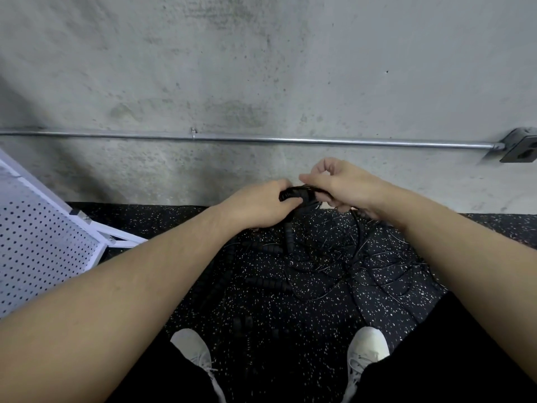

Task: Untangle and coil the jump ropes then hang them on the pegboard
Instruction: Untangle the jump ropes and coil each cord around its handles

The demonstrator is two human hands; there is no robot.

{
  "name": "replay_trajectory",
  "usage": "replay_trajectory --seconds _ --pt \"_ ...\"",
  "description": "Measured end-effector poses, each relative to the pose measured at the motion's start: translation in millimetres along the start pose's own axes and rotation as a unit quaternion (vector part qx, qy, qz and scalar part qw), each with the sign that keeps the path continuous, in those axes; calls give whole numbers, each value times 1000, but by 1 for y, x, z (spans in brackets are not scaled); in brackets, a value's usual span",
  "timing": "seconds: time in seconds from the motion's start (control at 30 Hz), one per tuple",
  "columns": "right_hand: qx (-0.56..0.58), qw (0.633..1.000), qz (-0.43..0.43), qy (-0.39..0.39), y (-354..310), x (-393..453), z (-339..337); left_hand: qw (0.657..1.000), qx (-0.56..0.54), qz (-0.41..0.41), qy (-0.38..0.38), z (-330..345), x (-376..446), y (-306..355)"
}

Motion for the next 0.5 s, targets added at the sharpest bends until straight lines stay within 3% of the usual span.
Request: replay_trajectory --seconds 0.13,0.27,0.33,0.4,0.5 --pt "-99 992 53 -59 9 -3 10 997 -72 4 18 -4 -1 -1" --pt "-72 996 6 -51 -2 -3 11 981 -193 -7 30 -9 4 -5" --pt "-47 998 -7 -45 -6 -4 9 954 -296 -37 25 -9 3 -9" --pt "-22 999 -10 -40 -6 -5 5 907 -416 -72 -4 -4 1 -10" --pt "44 998 -5 -43 -6 -7 3 857 -507 -87 -29 -3 -2 -5"
Point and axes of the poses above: each hand's wrist, its own x-axis towards the middle knuckle, its own z-axis out of the palm, y = z × x, the point moved 8 cm from there along x, towards the middle knuckle, and after that the axes turned 6 degrees about -x, right-handed, at the moved point
